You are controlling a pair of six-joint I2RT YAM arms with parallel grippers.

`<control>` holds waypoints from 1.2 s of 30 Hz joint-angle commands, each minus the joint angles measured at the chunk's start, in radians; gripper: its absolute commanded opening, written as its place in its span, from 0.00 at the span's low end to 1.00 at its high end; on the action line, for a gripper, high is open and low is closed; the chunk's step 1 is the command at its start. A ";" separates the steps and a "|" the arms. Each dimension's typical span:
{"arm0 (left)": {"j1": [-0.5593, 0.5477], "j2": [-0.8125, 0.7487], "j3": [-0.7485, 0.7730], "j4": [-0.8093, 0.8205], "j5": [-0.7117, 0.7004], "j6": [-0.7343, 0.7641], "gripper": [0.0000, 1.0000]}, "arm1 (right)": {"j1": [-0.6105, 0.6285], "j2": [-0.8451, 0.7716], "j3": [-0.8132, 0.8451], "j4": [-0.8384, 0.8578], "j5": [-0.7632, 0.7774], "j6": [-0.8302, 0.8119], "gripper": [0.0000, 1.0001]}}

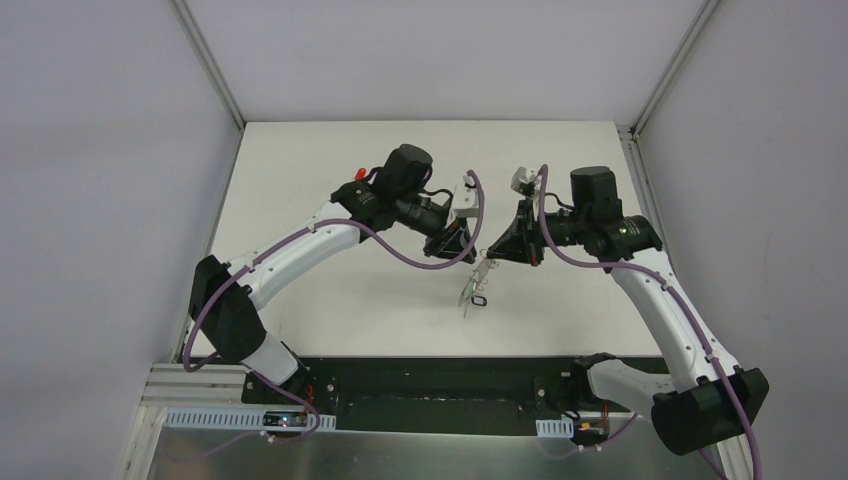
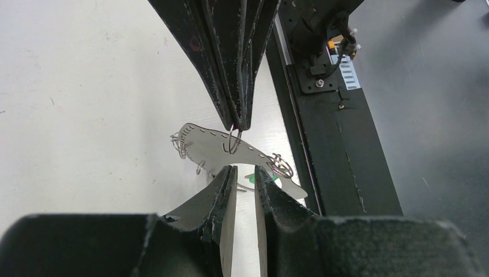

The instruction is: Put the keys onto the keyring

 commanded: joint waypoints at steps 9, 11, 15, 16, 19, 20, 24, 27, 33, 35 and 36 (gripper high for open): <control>-0.011 0.016 0.096 0.029 0.025 -0.025 0.23 | -0.006 -0.038 -0.013 0.029 -0.080 -0.018 0.00; -0.012 0.022 0.098 0.039 0.031 -0.041 0.23 | -0.007 -0.039 -0.014 0.031 -0.084 -0.015 0.00; -0.013 0.026 0.093 0.044 0.040 -0.045 0.23 | -0.009 -0.042 -0.019 0.039 -0.084 -0.011 0.00; -0.014 0.027 0.089 0.046 0.040 -0.045 0.23 | -0.010 -0.043 -0.021 0.043 -0.085 -0.008 0.00; -0.018 0.026 0.066 0.064 0.043 -0.059 0.23 | -0.013 -0.046 -0.025 0.049 -0.088 -0.004 0.00; -0.020 0.027 0.058 0.076 0.045 -0.064 0.23 | -0.013 -0.046 -0.027 0.050 -0.089 -0.003 0.00; -0.023 0.029 0.048 0.101 0.049 -0.089 0.23 | -0.014 -0.050 -0.029 0.052 -0.089 -0.001 0.00; -0.025 0.031 0.046 0.103 0.050 -0.093 0.21 | -0.016 -0.053 -0.032 0.057 -0.089 0.001 0.00; -0.026 0.024 0.035 0.087 0.048 -0.073 0.12 | -0.020 -0.059 -0.036 0.061 -0.087 0.005 0.00; -0.025 0.018 0.033 0.073 0.045 -0.058 0.13 | -0.022 -0.059 -0.036 0.061 -0.087 0.005 0.00; -0.025 0.016 0.032 0.066 0.044 -0.052 0.14 | -0.023 -0.060 -0.036 0.060 -0.087 0.005 0.00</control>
